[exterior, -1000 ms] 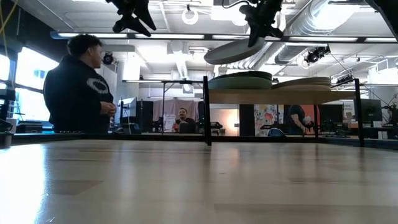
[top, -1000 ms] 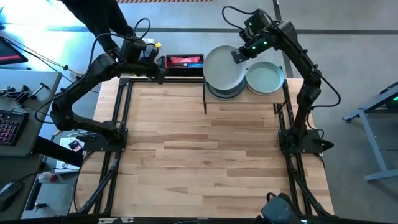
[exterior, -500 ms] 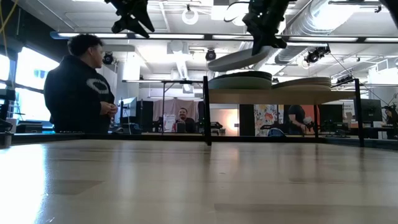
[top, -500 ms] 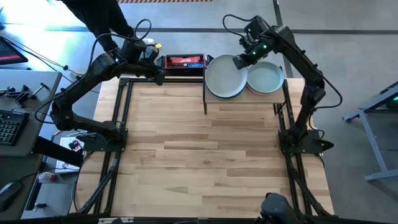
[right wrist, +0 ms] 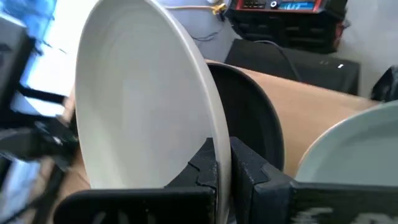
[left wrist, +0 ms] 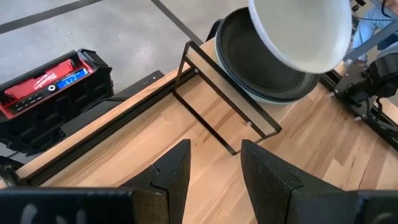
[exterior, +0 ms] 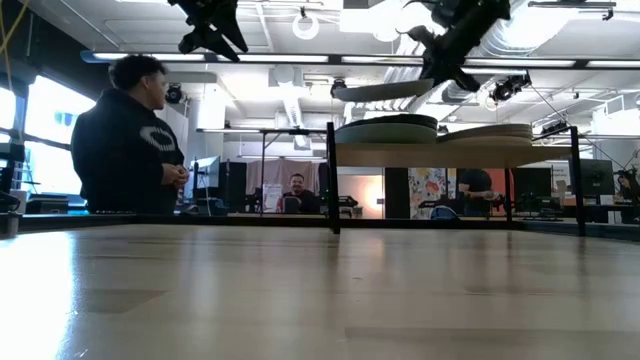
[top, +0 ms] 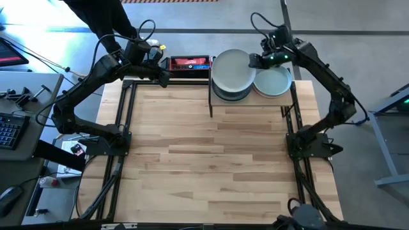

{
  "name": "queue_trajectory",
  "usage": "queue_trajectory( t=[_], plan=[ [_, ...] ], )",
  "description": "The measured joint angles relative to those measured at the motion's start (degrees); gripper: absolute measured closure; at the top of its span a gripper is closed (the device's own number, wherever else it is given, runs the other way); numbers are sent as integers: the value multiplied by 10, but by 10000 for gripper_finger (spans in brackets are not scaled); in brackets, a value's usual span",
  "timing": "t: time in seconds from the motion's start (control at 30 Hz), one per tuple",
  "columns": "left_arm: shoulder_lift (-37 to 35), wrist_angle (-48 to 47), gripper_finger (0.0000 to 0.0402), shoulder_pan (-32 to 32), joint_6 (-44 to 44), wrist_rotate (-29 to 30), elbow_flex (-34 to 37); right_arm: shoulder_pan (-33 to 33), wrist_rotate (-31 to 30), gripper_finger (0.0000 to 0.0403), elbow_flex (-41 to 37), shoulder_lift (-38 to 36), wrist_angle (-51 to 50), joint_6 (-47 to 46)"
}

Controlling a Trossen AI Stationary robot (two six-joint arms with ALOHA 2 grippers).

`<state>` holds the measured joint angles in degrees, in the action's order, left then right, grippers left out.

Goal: Place and stack plates onto a shelf
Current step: Stack the gray plate on top of the black plate on the shelf

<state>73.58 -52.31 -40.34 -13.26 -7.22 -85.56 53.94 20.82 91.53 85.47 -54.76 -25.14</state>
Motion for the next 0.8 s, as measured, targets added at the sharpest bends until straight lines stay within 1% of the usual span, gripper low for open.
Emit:
queue_trajectory(
  t=[0.13, 0.27, 0.47, 0.8],
  plan=[
    [0, 0, 271, 0, 0, 0, 0, 2, 5, 403, -62, -17, 39, -48],
    [0, 0, 271, 0, 0, 0, 0, -1, 4, 403, -89, -20, 45, -61],
    [0, 0, 271, 0, 0, 3, 0, -3, 5, 403, -92, -20, 55, -71],
    [0, -3, 271, 0, 19, 5, 0, -3, 4, 403, -92, -20, 33, -100]
  ],
)
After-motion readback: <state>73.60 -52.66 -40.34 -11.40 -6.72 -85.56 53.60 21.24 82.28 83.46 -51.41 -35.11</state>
